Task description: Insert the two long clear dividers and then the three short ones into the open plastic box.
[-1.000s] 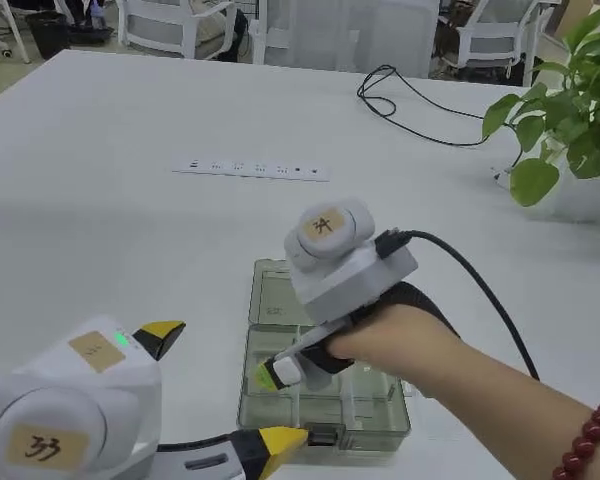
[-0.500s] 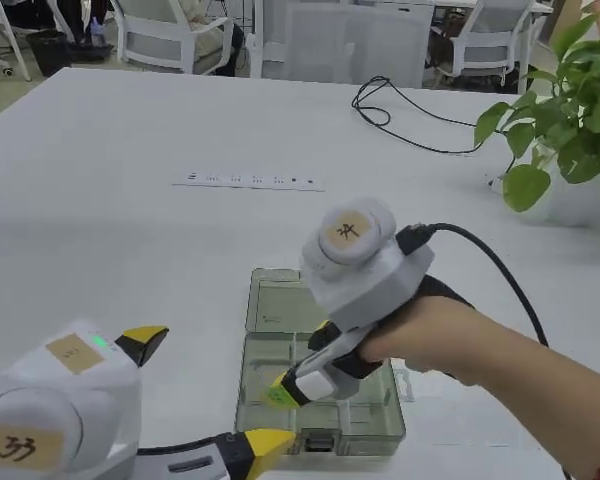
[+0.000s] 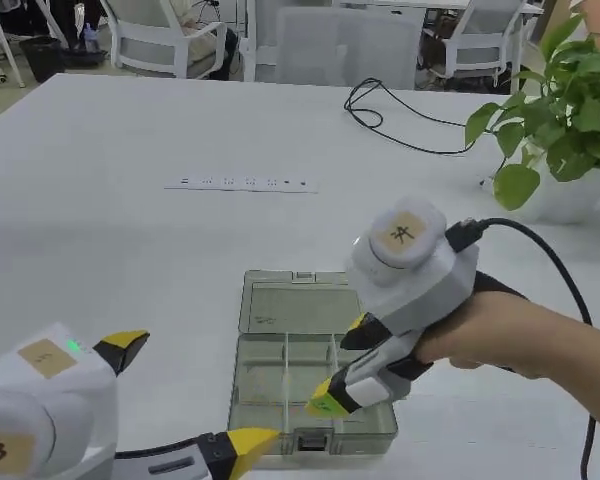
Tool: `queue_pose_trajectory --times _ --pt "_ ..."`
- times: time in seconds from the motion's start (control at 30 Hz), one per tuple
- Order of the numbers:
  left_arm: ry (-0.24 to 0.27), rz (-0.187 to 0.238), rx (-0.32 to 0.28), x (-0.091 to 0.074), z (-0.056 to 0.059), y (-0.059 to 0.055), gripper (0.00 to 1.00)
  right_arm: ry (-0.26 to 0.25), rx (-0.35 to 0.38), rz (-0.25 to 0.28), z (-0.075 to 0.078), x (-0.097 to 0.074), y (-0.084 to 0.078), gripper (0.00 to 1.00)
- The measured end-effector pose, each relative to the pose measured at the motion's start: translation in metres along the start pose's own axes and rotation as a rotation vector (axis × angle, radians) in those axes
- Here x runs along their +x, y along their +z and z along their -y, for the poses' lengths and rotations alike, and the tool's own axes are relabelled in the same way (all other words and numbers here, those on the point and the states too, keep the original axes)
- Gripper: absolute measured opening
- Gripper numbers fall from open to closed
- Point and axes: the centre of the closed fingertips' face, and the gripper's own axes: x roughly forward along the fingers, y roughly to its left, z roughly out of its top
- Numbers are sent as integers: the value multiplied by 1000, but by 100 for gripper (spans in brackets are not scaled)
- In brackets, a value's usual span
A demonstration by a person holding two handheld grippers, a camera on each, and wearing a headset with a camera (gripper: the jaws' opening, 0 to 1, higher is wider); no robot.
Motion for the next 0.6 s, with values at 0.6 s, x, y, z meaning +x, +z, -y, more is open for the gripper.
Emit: queue_pose_trajectory --times 0.6 --pt "9 -12 3 2 -2 -2 93 -10 -94 -38 22 -20 -47 53"
